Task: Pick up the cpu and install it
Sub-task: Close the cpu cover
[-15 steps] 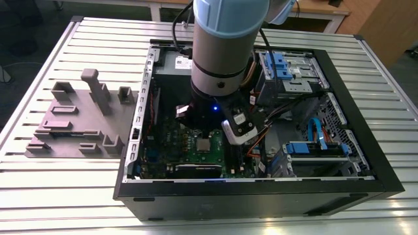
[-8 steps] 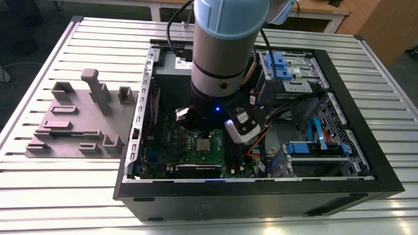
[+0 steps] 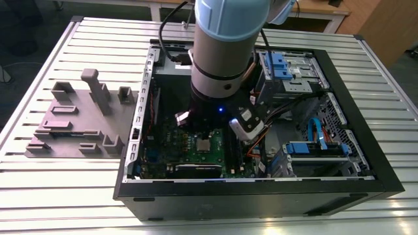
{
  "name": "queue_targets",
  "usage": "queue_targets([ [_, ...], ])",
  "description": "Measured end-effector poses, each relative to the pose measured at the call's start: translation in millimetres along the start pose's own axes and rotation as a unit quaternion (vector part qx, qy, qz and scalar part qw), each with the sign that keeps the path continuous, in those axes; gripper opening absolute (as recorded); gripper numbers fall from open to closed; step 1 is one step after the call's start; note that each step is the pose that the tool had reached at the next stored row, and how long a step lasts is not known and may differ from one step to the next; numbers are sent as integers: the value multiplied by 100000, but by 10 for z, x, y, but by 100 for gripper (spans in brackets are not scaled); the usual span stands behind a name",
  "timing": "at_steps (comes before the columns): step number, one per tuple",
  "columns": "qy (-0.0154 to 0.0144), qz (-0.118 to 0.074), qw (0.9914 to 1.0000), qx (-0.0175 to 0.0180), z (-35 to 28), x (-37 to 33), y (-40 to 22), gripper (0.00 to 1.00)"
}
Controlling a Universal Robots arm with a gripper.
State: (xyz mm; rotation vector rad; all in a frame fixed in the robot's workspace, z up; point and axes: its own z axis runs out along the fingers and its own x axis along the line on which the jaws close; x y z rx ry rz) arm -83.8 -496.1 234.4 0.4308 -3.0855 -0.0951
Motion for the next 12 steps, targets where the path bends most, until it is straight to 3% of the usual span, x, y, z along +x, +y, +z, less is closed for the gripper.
queue_targets([
  [12,29,-497,99999,5,14,-261,86,10],
])
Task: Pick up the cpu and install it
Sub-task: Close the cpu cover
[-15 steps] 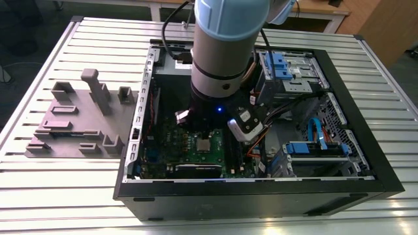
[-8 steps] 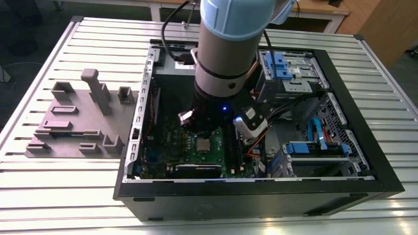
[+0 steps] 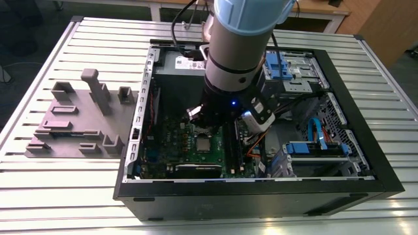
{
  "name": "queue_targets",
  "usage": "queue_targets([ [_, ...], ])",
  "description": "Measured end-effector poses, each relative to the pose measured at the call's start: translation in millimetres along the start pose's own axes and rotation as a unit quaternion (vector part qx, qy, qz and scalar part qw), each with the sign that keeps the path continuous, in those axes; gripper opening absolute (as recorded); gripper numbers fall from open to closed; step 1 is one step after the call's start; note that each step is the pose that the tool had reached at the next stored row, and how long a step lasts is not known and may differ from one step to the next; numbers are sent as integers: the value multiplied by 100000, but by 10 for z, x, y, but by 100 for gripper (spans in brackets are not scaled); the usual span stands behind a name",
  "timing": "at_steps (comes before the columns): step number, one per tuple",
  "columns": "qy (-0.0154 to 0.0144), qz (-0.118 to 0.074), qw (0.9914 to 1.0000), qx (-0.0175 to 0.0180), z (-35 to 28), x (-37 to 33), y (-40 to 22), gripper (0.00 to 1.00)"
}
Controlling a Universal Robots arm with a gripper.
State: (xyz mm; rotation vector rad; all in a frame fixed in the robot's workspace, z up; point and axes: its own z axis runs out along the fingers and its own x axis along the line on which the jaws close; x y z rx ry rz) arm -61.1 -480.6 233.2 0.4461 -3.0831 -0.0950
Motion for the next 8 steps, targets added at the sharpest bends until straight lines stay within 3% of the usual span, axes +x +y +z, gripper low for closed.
queue_targets([
  [2,0,-228,100000,10,7,-14,18,10],
  [4,95,-1930,99981,43,11,-15,17,10],
  [8,329,-5591,99843,104,21,-14,17,10],
])
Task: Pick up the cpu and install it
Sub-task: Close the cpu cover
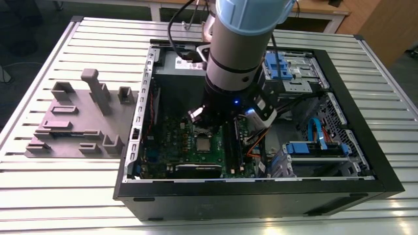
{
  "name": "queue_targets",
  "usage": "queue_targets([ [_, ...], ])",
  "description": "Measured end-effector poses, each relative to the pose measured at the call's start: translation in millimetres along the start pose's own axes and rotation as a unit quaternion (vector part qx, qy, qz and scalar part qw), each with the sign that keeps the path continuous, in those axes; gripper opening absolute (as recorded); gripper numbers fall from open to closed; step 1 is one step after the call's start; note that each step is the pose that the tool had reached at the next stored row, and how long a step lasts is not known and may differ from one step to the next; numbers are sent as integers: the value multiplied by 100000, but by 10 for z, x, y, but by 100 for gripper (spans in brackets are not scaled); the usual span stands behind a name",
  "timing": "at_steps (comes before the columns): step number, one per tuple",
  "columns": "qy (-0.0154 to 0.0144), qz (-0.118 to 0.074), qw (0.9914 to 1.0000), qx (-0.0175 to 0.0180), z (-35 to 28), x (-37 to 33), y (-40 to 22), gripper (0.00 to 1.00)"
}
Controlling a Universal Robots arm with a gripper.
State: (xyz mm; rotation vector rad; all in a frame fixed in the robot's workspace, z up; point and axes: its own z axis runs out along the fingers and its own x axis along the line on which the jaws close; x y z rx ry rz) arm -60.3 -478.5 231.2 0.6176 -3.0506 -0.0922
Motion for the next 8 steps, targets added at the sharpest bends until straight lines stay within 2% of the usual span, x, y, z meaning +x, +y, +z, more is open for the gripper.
queue_targets([
  [3,39,-2463,99970,17,10,0,-1,10],
  [4,-102,-2966,99955,-323,12,-1,-2,10],
  [5,-376,-3287,99941,-959,13,-1,-1,10],
  [8,-1396,-4056,99855,-3267,14,-1,-1,10],
])
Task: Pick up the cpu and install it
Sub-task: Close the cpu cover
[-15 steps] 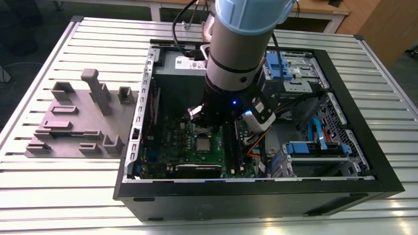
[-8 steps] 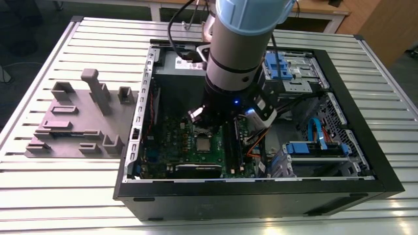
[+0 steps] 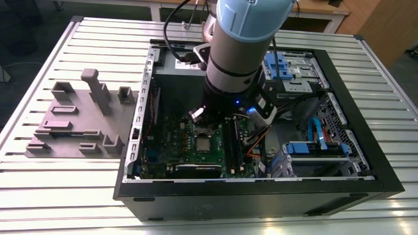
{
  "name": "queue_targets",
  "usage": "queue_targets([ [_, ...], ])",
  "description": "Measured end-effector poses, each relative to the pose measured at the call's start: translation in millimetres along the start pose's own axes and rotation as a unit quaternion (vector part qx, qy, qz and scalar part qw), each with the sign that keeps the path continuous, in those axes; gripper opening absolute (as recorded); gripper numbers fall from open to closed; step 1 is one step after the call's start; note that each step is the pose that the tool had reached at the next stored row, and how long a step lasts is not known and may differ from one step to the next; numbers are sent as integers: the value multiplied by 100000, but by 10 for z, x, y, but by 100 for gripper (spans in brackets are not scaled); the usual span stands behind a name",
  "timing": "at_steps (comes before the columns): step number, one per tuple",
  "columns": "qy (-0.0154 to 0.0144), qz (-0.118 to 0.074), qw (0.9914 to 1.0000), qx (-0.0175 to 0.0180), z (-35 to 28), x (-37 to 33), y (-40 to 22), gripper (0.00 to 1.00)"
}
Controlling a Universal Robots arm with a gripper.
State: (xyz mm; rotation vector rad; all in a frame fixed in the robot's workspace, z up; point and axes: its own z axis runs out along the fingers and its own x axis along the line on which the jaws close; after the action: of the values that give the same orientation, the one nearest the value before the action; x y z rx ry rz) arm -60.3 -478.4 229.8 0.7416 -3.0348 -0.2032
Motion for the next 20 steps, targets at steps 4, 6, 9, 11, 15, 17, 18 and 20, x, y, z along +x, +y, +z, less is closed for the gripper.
queue_targets([
  [4,283,-3258,99946,-228,14,0,-2,10],
  [6,504,-5018,99872,-255,22,1,-3,10],
  [9,761,-7698,99700,-247,30,1,-4,10],
  [11,233,-8652,99625,126,31,1,-5,10],
  [15,-661,-9199,99573,365,31,-7,-7,10],
  [17,-766,-9392,99554,439,31,-19,-2,10],
  [18,-781,-9436,99550,438,33,-30,4,10],
  [20,-782,-9472,99546,444,36,-59,20,10],
])
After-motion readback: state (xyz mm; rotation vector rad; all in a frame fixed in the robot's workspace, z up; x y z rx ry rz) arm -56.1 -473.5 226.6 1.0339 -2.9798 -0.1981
